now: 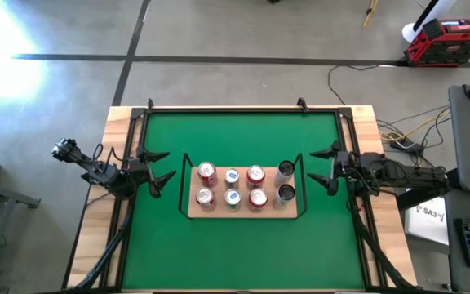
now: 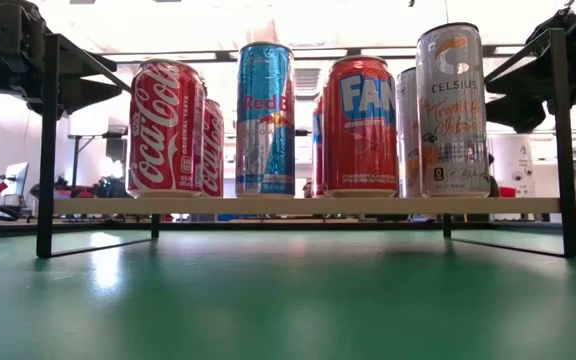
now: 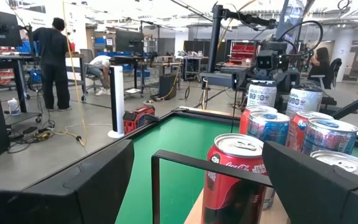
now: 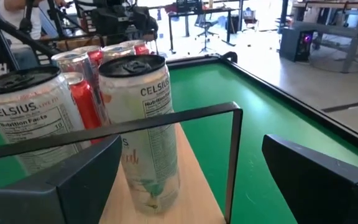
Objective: Place canned beverage on shelf
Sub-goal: Return to Home Position
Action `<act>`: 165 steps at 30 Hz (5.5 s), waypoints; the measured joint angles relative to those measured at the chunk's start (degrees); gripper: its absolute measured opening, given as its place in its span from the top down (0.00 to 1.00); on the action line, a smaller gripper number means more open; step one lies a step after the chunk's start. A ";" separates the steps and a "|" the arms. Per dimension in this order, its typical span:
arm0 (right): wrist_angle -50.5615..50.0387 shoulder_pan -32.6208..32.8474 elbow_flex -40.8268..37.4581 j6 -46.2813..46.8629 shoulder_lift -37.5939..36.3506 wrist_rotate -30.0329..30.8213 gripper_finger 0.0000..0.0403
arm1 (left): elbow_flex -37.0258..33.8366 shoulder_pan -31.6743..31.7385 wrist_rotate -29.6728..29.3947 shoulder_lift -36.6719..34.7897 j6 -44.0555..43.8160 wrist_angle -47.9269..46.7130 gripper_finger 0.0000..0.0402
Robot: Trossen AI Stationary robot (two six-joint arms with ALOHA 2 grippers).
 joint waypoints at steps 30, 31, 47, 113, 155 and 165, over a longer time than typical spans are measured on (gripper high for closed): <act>22.63 0.00 -7.93 -8.61 0.31 -7.26 0.05 | 0.00 0.00 0.00 0.00 0.00 0.00 0.15; 22.63 0.00 -7.93 -8.94 0.33 -7.22 0.05 | 0.00 -0.02 0.00 0.00 -0.02 0.00 0.15; 21.96 0.00 -8.00 -8.73 1.13 -3.91 0.05 | 0.00 -0.02 0.00 0.01 -0.02 0.00 0.15; 21.13 0.00 -7.96 8.44 2.71 13.68 0.05 | -1.27 -0.02 -0.02 -1.76 -0.02 -0.09 0.15; 21.13 0.01 -7.93 8.44 2.71 13.69 0.05 | -1.09 0.00 -0.02 -1.62 -0.02 0.00 0.15; 21.13 0.01 -7.93 8.44 2.71 13.68 0.05 | -1.09 0.00 0.00 -1.62 -0.01 0.00 0.15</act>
